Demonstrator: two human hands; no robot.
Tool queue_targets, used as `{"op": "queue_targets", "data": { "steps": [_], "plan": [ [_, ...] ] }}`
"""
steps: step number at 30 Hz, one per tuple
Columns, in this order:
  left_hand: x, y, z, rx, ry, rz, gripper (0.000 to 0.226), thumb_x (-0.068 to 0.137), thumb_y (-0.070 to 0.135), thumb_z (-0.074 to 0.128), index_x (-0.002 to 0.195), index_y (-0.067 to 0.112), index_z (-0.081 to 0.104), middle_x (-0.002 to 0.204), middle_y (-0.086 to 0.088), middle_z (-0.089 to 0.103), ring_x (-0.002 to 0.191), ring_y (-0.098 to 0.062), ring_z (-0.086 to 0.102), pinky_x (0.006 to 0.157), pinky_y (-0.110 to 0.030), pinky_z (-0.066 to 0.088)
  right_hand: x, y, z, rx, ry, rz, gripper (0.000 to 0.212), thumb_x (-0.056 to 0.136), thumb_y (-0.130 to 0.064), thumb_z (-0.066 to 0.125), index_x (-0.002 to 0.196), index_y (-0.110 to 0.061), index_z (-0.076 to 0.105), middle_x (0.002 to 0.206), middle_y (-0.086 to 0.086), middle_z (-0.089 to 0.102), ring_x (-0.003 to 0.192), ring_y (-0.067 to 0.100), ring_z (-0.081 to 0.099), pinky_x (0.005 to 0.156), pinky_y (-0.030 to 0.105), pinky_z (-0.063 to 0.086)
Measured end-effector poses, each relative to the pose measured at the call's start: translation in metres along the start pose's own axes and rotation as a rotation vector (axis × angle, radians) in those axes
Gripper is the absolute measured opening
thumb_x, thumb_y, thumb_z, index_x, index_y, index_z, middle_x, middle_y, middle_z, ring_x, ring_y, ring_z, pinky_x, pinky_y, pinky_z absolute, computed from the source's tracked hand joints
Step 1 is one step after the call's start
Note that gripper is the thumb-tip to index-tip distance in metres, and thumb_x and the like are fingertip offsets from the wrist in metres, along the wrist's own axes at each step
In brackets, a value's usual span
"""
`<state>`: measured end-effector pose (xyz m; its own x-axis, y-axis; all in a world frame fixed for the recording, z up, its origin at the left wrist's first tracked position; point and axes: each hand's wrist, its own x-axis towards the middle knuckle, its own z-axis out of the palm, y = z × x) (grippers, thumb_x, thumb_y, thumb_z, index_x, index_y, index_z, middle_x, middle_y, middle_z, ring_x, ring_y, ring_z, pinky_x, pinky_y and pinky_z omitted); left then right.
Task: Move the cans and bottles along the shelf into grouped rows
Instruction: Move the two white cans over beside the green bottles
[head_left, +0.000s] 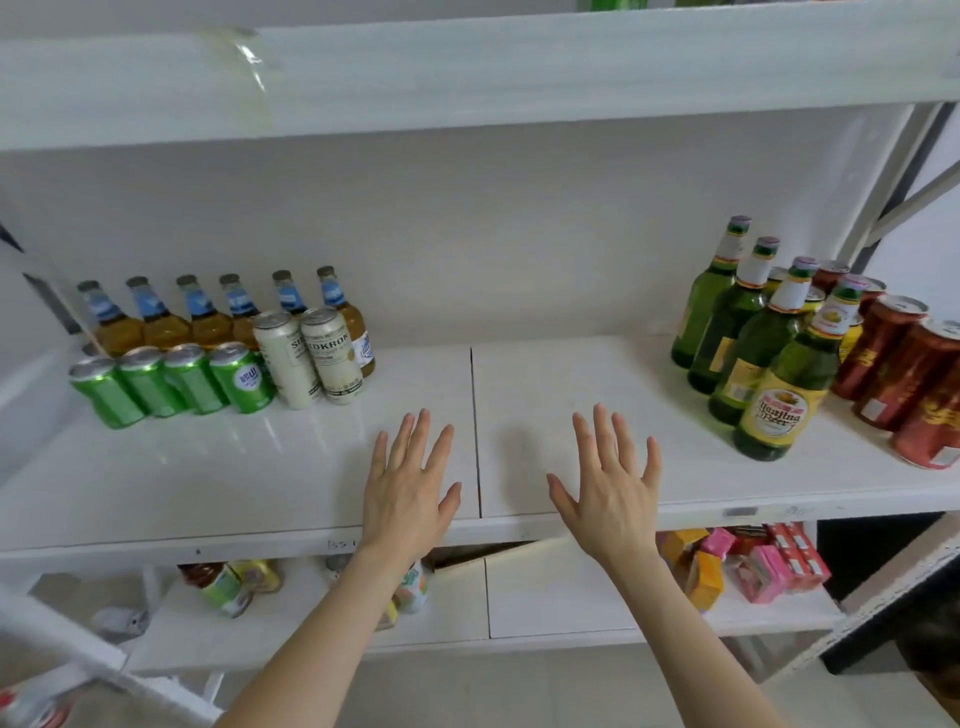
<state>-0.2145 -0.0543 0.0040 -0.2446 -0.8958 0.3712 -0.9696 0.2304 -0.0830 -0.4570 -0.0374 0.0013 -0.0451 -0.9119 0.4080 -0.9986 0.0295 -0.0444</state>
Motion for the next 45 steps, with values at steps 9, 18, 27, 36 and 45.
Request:
{"op": "queue_targets", "data": {
  "steps": [9, 18, 27, 36, 45],
  "plan": [
    [-0.018, -0.116, -0.005, 0.026, -0.073, -0.095, 0.072, 0.082, 0.046, 0.068, 0.144, 0.016, 0.048, 0.153, -0.017, 0.042, 0.141, -0.034, 0.040, 0.113, -0.055, 0.032, 0.012, -0.119, 0.012, 0.047, -0.055, -0.096, 0.076, 0.085, -0.056, 0.037, 0.144, -0.010, 0.049, 0.149, 0.013, 0.049, 0.136, 0.032, 0.048, 0.110, 0.057, 0.021],
    [-0.052, -0.247, -0.019, 0.005, -0.097, -0.063, 0.070, 0.099, 0.048, 0.042, 0.157, 0.022, 0.016, 0.165, -0.012, 0.008, 0.153, -0.029, 0.006, 0.123, -0.049, 0.005, 0.010, -0.243, 0.012, 0.025, -0.042, -0.053, 0.078, 0.085, -0.058, 0.035, 0.146, -0.010, 0.045, 0.150, 0.014, 0.047, 0.138, 0.033, 0.045, 0.111, 0.058, 0.021],
    [-0.018, -0.305, -0.015, -0.076, 0.020, -0.029, 0.072, 0.095, 0.047, 0.051, 0.156, 0.018, 0.024, 0.164, -0.015, 0.017, 0.152, -0.030, 0.014, 0.121, -0.049, 0.009, 0.050, -0.306, 0.007, 0.036, 0.028, -0.023, 0.079, 0.084, -0.060, 0.040, 0.148, -0.012, 0.040, 0.153, 0.013, 0.044, 0.141, 0.032, 0.042, 0.112, 0.056, 0.013],
    [0.053, -0.316, 0.014, -0.091, 0.103, -0.101, 0.078, 0.086, 0.049, 0.063, 0.148, 0.010, 0.039, 0.153, -0.017, 0.041, 0.143, -0.034, 0.036, 0.116, -0.051, 0.027, 0.123, -0.309, 0.035, 0.129, 0.050, -0.052, 0.085, 0.084, -0.064, 0.031, 0.149, -0.011, 0.038, 0.152, 0.010, 0.046, 0.140, 0.029, 0.042, 0.113, 0.058, 0.024],
    [0.100, -0.322, 0.068, -0.179, 0.125, -0.137, 0.091, 0.083, 0.061, 0.060, 0.151, 0.008, 0.031, 0.152, -0.015, 0.043, 0.143, -0.031, 0.037, 0.121, -0.051, 0.020, 0.178, -0.307, 0.085, 0.312, 0.045, -0.088, 0.091, 0.081, -0.070, 0.028, 0.154, -0.016, 0.027, 0.155, 0.001, 0.041, 0.143, 0.023, 0.038, 0.116, 0.050, 0.024]
  ]
}}
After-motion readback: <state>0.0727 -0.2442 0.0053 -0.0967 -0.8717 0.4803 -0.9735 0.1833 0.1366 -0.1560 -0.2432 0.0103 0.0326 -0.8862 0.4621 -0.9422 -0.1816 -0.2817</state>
